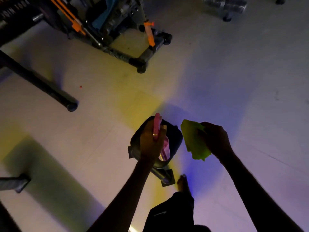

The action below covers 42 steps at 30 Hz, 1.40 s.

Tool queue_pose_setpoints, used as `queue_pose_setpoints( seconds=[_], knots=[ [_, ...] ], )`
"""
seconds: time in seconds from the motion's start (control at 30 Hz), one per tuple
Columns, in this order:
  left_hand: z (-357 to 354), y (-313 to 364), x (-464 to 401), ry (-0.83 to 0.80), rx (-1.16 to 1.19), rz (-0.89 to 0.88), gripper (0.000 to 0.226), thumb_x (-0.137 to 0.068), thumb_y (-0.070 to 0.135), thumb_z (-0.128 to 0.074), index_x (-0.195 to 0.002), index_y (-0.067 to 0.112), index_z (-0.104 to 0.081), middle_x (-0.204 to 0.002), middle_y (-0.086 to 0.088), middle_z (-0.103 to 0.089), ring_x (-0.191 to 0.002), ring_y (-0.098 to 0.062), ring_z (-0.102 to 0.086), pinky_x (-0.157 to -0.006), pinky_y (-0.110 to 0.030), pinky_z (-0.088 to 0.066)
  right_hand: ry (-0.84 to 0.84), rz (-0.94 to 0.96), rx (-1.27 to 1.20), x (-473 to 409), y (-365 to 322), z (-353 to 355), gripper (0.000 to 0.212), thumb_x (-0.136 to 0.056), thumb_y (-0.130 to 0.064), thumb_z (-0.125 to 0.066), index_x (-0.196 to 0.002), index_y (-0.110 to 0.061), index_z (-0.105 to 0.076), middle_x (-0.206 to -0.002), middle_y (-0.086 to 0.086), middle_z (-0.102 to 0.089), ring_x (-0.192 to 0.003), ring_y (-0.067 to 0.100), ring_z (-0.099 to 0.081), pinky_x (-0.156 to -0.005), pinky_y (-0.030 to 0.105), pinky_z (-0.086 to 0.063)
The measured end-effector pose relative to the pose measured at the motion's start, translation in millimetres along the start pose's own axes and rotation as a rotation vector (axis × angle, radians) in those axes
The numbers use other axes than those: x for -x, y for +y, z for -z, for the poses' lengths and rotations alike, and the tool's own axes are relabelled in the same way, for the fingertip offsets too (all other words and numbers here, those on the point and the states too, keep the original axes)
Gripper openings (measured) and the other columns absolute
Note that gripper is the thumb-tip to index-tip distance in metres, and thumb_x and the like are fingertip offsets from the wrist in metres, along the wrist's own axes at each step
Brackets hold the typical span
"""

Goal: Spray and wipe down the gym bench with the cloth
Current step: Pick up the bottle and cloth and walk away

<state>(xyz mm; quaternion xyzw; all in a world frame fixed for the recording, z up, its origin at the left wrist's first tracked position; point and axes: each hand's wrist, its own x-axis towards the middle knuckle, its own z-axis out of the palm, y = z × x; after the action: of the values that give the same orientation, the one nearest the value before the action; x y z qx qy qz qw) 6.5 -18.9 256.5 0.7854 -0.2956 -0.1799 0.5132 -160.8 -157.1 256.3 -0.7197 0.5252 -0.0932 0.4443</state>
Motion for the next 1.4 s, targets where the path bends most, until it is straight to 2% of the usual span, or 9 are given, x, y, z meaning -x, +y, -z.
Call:
queue_pose_setpoints(
  seconds=[0.07,0.17,0.27,0.4,0.53,0.87,1.07,1.2,1.4],
  knots=[
    [-13.7,-7.9,-8.7,0.051,-0.022,0.033,0.098,-0.080,0.087,-0.041,-0.132,0.006,-0.062,-0.105,-0.014,-0.075,-0.096,-0.023,-0.070,-0.081,-0.037,-0.054,-0.047,-0.003,0.035,-27.1,6.0,-3.6,0.015,-0.094,-0.021,-0.069,-0.093,-0.035,-0.072,-0.090,0.005,-0.076,-0.093,0.026,-0.074,-0.083,0.037,-0.056],
    [-34.8,-31.1,-25.4,0.111,-0.090,0.118,0.078,-0.087,0.067,-0.047,-0.140,0.010,-0.057,-0.116,-0.011,-0.074,-0.104,-0.028,-0.070,-0.087,-0.046,-0.056,-0.109,0.067,0.154,-67.1,17.8,-14.9,0.012,-0.095,-0.026,-0.071,-0.105,-0.028,-0.077,-0.096,0.004,-0.077,-0.090,0.019,-0.071,-0.074,0.024,-0.043],
    [-48.1,-53.9,-41.7,0.163,-0.128,0.194,0.075,-0.090,0.067,-0.044,-0.140,0.013,-0.057,-0.101,-0.007,-0.076,-0.090,-0.029,-0.072,-0.080,-0.045,-0.059,-0.172,0.138,0.256,-104.3,24.7,-32.6,0.022,-0.096,-0.023,-0.070,-0.116,-0.016,-0.077,-0.106,0.009,-0.079,-0.092,0.021,-0.072,-0.067,0.017,-0.037],
    [-58.6,-99.1,-62.6,0.215,-0.211,0.269,0.081,-0.094,0.074,-0.033,-0.147,0.015,-0.048,-0.096,-0.011,-0.075,-0.081,-0.029,-0.071,-0.071,-0.037,-0.058,-0.290,0.223,0.346,-151.6,30.3,-68.3,0.035,-0.097,-0.027,-0.065,-0.127,-0.011,-0.073,-0.118,0.016,-0.076,-0.107,0.033,-0.073,-0.079,0.023,-0.037],
    [-70.8,-149.3,-74.8,0.282,-0.237,0.376,0.061,-0.102,0.047,-0.053,-0.152,0.014,-0.042,-0.092,-0.009,-0.070,-0.064,-0.004,-0.056,-0.054,-0.001,-0.040,-0.374,0.331,0.441,-197.6,35.3,-110.9,0.034,-0.098,-0.019,-0.066,-0.130,-0.008,-0.071,-0.124,0.018,-0.074,-0.113,0.037,-0.070,-0.085,0.032,-0.050],
    [-96.3,-233.1,-67.7,0.484,-0.173,0.508,0.065,-0.098,0.046,-0.053,-0.152,0.013,-0.039,-0.096,-0.004,-0.073,-0.073,-0.013,-0.066,-0.067,-0.003,-0.047,-0.347,0.790,0.643,-253.9,49.3,-200.0,0.032,-0.089,-0.001,-0.065,-0.118,-0.010,-0.074,-0.088,0.022,-0.070,-0.079,0.045,-0.067,-0.063,0.041,-0.052],
    [-114.5,-251.9,-58.8,0.538,-0.232,0.506,0.061,-0.096,0.034,-0.067,-0.144,0.004,-0.047,-0.089,0.005,-0.067,-0.061,0.002,-0.055,-0.064,0.005,-0.041,-0.704,0.694,1.000,-230.8,148.1,-263.9,0.060,-0.096,-0.013,-0.058,-0.155,-0.013,-0.044,-0.152,0.021,-0.051,-0.138,0.041,-0.050,-0.105,0.048,-0.046],
    [-114.5,-257.7,-57.8,0.576,-0.283,0.471,0.064,-0.093,0.031,-0.072,-0.147,0.009,-0.046,-0.097,0.003,-0.072,-0.073,-0.008,-0.060,-0.072,0.004,-0.039,-0.650,0.729,1.097,-221.0,186.3,-276.6,0.066,-0.082,-0.024,-0.079,-0.141,-0.002,-0.059,-0.138,0.025,-0.061,-0.123,0.045,-0.062,-0.094,0.051,-0.055],
    [-110.5,-254.2,-51.7,0.578,-0.314,0.475,0.073,-0.088,0.044,-0.068,-0.147,0.008,-0.044,-0.106,-0.006,-0.075,-0.083,-0.016,-0.068,-0.075,-0.024,-0.053,-0.649,0.746,1.076,-217.9,183.0,-266.3,0.064,-0.080,-0.025,-0.078,-0.136,0.002,-0.061,-0.131,0.026,-0.065,-0.117,0.045,-0.064,-0.096,0.051,-0.054]
  ],
)
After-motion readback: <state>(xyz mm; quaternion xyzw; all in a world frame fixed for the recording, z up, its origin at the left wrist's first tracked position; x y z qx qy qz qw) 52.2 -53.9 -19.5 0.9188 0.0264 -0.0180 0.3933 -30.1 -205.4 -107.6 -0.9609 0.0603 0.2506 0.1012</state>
